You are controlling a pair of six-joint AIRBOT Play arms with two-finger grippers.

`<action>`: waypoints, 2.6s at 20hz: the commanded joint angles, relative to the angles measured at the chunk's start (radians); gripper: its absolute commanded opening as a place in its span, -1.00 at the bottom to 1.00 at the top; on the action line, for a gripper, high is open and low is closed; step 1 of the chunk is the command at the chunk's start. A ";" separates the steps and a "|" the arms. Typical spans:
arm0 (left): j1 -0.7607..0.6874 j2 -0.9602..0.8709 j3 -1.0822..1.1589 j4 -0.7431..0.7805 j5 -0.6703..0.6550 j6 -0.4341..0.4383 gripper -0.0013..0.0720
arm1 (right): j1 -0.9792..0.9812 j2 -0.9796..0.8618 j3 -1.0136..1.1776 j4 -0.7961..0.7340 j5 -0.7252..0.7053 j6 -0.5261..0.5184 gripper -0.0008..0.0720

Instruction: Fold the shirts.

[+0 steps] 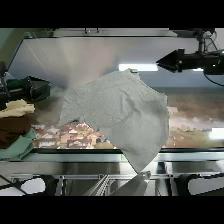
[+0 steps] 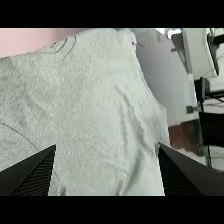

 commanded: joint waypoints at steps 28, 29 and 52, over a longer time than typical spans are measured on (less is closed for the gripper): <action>-0.266 -0.719 0.834 0.520 -0.172 -0.280 0.92 | -0.208 1.135 -1.468 -0.538 -0.178 0.616 0.02; -0.266 -0.731 0.834 0.520 -0.171 -0.281 0.92 | -0.207 1.111 -1.471 -0.539 -0.196 0.616 0.02; -0.272 -0.718 0.846 0.420 -0.393 -0.309 -0.92 | -0.154 0.266 -0.912 -0.066 -0.414 0.053 -0.95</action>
